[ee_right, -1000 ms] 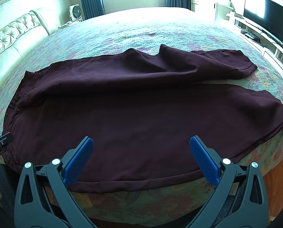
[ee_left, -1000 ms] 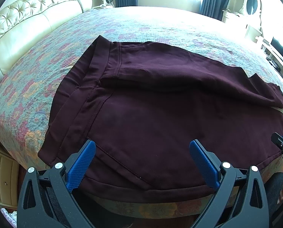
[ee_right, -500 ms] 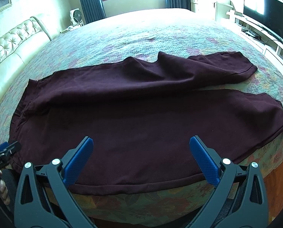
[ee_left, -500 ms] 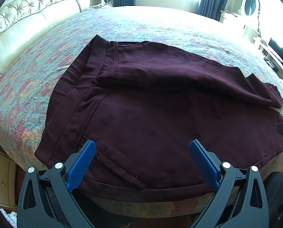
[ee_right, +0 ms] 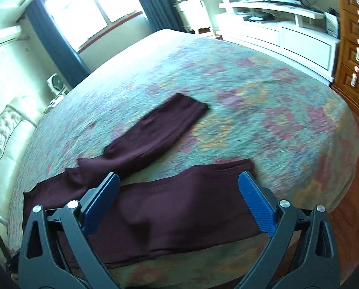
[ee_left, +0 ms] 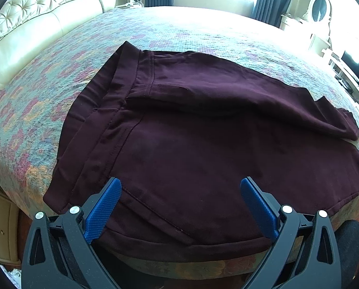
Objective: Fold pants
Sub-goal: 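Grasp the maroon pants edge with the left gripper while the right gripper grasps the leg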
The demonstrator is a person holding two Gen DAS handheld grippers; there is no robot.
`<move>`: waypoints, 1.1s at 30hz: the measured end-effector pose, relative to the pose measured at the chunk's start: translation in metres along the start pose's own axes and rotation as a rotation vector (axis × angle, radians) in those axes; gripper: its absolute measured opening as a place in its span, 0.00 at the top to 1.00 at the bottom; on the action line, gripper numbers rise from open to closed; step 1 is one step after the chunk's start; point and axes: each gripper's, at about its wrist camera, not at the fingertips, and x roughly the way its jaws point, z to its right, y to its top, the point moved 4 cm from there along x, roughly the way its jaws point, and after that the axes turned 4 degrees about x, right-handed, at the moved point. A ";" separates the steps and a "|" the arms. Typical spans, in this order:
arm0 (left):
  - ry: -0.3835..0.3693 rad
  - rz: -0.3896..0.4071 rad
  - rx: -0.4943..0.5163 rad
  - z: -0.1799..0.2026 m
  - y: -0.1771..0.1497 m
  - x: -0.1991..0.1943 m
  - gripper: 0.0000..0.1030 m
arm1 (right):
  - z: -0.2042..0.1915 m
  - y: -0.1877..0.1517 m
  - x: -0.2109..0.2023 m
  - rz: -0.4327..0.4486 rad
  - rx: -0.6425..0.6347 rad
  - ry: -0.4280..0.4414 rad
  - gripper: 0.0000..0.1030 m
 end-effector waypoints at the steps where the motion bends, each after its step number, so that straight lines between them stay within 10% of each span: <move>1: 0.008 -0.003 -0.009 -0.003 0.001 0.001 0.04 | 0.024 0.006 0.013 -0.042 0.058 0.006 0.31; 8: 0.068 -0.026 -0.047 -0.021 0.005 0.002 0.04 | 0.042 -0.013 0.070 -0.207 0.026 0.013 0.47; 10: 0.087 -0.036 -0.050 -0.026 0.005 0.003 0.04 | 0.032 -0.018 0.077 -0.249 -0.020 0.049 0.86; 14: 0.100 -0.031 -0.074 -0.035 0.010 0.004 0.04 | 0.028 -0.006 0.062 -0.181 -0.072 0.035 0.92; 17: 0.096 -0.007 -0.096 -0.039 0.016 0.002 0.04 | 0.030 0.020 0.048 -0.086 -0.115 -0.002 0.93; 23: 0.081 0.019 -0.072 -0.038 0.026 0.005 0.04 | 0.038 0.017 0.090 -0.175 -0.206 -0.157 0.86; 27: 0.088 0.006 -0.019 -0.043 0.032 0.013 0.04 | 0.041 0.041 0.066 -0.002 -0.094 -0.293 0.70; 33: 0.045 -0.022 0.017 -0.074 0.058 0.026 0.04 | -0.101 0.036 0.059 -0.003 -0.266 0.044 0.51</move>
